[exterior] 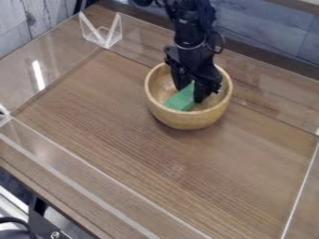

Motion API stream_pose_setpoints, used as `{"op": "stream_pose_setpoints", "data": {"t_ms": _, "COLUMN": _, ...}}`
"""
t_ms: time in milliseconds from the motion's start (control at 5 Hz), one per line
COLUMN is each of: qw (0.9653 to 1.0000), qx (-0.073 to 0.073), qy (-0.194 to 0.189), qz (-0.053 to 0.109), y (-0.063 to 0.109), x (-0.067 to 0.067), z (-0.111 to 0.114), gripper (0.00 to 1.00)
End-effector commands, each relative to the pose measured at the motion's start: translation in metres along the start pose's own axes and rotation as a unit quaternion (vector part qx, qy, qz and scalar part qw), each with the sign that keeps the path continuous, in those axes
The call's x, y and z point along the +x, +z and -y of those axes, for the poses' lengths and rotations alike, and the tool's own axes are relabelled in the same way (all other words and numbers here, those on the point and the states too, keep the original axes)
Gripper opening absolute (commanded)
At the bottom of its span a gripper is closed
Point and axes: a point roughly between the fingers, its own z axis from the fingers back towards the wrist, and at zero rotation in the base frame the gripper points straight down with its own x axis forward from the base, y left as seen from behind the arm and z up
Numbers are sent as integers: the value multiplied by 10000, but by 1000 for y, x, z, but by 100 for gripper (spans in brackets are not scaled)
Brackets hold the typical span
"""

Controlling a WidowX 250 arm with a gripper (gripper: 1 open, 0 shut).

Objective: Move green stick from inside the wooden bowl to the table next to it

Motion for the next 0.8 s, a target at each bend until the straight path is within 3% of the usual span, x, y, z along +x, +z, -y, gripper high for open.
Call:
{"op": "stream_pose_setpoints", "data": {"t_ms": 0, "qw": 9991, "qx": -123, "qy": 79, "qz": -391, "y": -36, "x": -23, "z": 11, "gripper": 0}}
{"op": "stream_pose_setpoints", "data": {"t_ms": 600, "qw": 9984, "qx": -227, "qy": 92, "qz": -514, "y": -40, "x": -37, "z": 39, "gripper": 0}}
